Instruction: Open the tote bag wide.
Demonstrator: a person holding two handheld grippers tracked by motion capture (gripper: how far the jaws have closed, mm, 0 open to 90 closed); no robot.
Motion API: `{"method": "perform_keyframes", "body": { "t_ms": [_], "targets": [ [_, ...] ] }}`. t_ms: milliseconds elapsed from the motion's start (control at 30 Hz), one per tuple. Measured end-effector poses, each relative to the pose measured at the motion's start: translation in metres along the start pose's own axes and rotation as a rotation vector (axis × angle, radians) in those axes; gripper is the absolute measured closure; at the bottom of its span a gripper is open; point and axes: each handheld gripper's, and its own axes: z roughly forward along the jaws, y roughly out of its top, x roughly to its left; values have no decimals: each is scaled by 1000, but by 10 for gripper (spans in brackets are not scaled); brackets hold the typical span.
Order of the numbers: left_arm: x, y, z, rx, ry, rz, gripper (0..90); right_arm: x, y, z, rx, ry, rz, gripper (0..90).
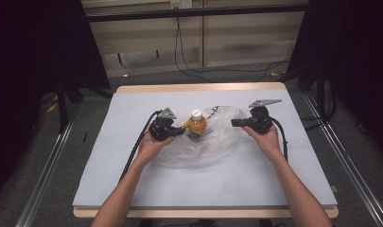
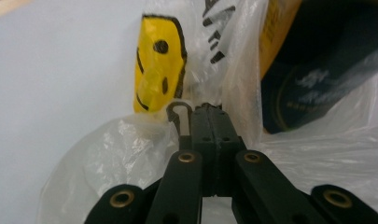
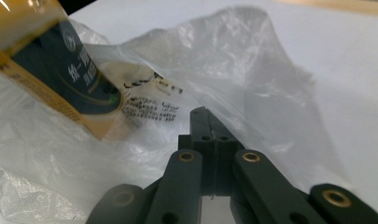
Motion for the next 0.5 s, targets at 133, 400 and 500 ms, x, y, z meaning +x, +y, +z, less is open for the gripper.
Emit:
{"method": "perform_keyframes", "body": {
  "t_ms": [133,400,500],
  "targets": [
    [-1,-11,5,60,26,37,900,1,-7,14,53,4,-11,900],
    [13,-34,-8,109,87,45,900,-3,-25,30,157,-8,-22,900],
    [23,-47,-22,99,122,20,900,-8,-25,22,183,-30,-29,900]
  ]
}}
